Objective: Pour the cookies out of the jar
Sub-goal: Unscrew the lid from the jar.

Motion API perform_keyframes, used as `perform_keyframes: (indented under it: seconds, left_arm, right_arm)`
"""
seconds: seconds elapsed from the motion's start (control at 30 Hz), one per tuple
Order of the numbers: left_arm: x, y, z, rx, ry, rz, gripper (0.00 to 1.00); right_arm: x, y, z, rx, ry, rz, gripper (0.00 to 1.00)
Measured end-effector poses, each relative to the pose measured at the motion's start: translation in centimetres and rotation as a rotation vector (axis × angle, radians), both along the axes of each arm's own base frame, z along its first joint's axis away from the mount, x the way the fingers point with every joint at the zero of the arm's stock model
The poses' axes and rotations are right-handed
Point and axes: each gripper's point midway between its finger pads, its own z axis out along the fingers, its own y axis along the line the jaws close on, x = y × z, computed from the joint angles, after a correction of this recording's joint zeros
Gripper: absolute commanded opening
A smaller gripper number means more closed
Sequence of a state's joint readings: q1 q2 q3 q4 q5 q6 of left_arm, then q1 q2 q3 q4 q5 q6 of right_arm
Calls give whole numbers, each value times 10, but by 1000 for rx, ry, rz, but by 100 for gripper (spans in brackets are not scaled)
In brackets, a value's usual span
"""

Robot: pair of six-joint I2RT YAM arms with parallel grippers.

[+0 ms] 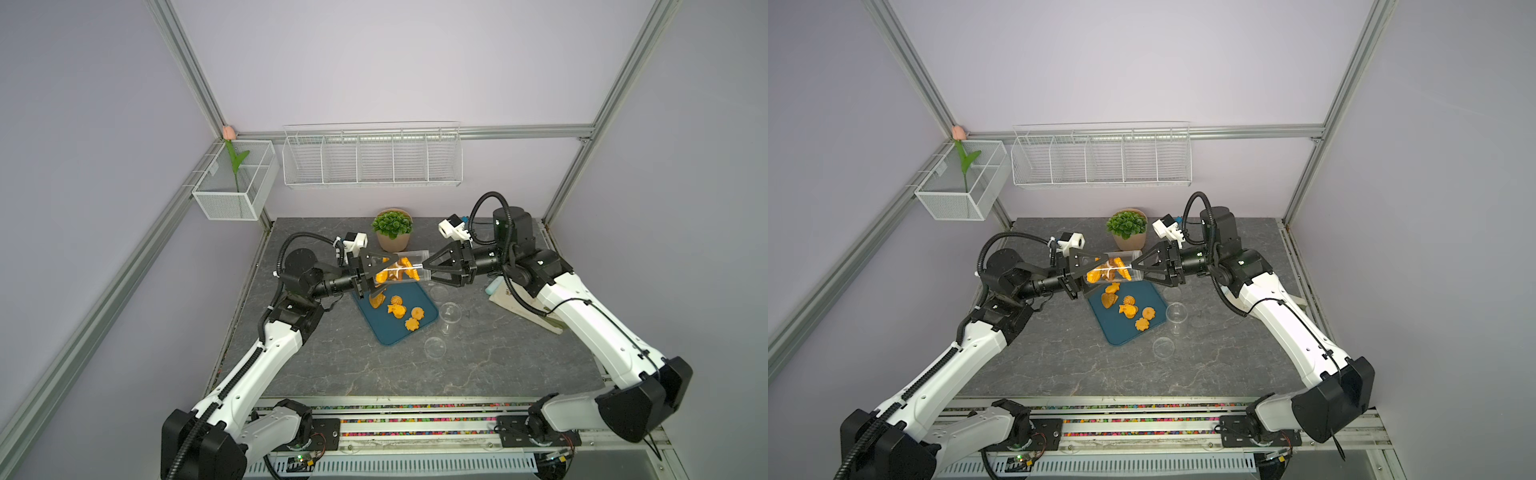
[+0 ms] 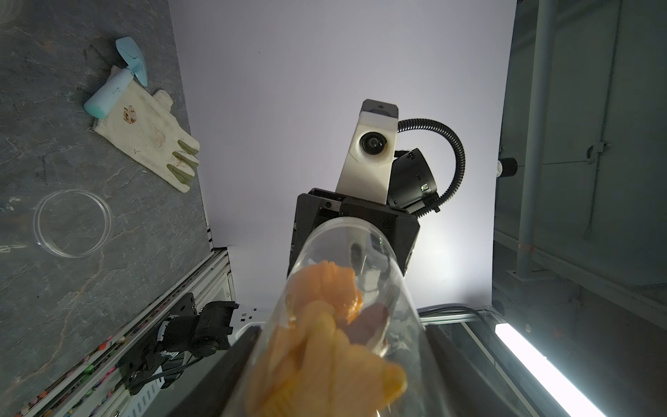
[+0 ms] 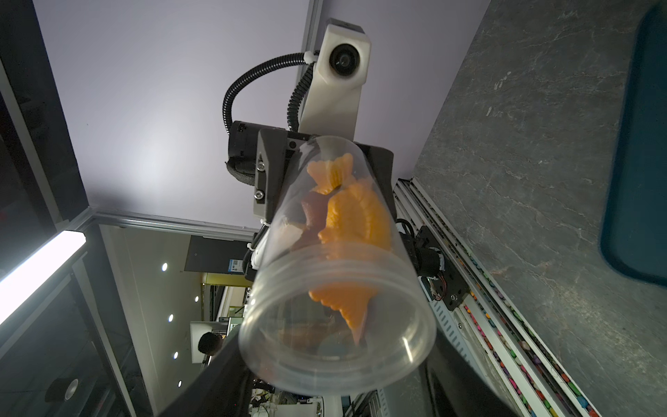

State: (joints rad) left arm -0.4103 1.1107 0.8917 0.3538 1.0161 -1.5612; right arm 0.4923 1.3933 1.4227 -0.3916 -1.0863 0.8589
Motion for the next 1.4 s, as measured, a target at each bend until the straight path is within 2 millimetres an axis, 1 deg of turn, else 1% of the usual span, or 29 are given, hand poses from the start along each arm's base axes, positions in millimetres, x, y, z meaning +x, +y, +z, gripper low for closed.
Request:
perform_keyframes:
  seconds: [0.27,0.37,0.43,0.53,0.63,0.7,0.73,0.9,1.13,1.4]
  left_arm:
    - [2,1,-1,3,3,4,67]
    - [2,1,-1,1,-1,3,67]
    - [1,1,0,0,-6,0,67]
    - [-3,-1,0,2,-6,-21,67]
    - [-4,-1,-1,5,-2,-28,67]
    - [-5,-1,-2,8,4,-30,67]
    - [-5,-1,-3,8,5,-32,67]
    - [-5,-1,-5,15,21,-33,67]
    - [-5,-1,-8,22,37,-34,67]
    - [-8,-3,-15,33,60,-52,67]
  right_arm:
    - [4,1,-2,-1,-145,-4,66]
    - [5,0,0,0,-240,-7,66]
    - [3,-1,0,1,-325,-12,64]
    - [-3,-4,-3,2,-446,0,64]
    - [-4,-5,-6,-4,-572,24,62]
    - [-4,-5,-8,-11,-649,40,64]
    - [-4,-6,-9,-15,-688,47,66]
    - [-2,-7,-14,-50,-893,71,66]
    - [-1,-9,-20,-149,-1173,86,67]
    - [-1,-16,-28,-221,-1363,90,68]
